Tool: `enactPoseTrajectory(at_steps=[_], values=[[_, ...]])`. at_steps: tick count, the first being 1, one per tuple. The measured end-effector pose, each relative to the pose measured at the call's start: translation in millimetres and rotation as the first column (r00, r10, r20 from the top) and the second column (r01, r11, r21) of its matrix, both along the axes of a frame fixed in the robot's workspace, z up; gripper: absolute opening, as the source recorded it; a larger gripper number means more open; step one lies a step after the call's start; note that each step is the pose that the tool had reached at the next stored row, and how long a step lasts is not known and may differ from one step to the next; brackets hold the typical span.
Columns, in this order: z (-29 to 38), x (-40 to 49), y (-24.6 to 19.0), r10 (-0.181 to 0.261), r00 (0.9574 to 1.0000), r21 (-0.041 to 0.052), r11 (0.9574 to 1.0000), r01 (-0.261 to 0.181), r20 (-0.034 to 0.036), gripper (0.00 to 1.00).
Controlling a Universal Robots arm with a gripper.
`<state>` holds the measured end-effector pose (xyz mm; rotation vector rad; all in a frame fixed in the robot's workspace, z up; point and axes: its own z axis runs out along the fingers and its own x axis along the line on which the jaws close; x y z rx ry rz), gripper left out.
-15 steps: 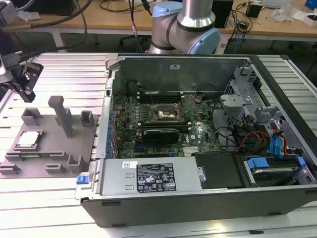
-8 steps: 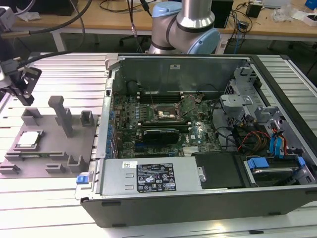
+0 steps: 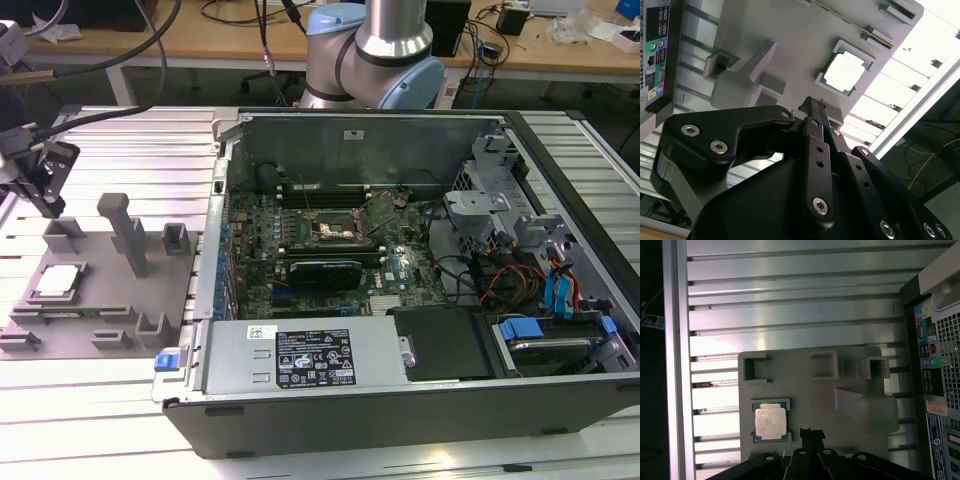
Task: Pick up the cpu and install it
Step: 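Pick up the cpu and move it towards the insertion slot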
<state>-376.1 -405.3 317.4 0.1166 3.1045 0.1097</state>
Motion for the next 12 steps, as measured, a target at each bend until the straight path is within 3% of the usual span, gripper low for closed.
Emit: enactPoseTrajectory(at_steps=[12], values=[[-0.4, -0.4, 0.0, 0.0, 1.0, 0.0, 1.0, 0.0, -0.0001, 0.11]])
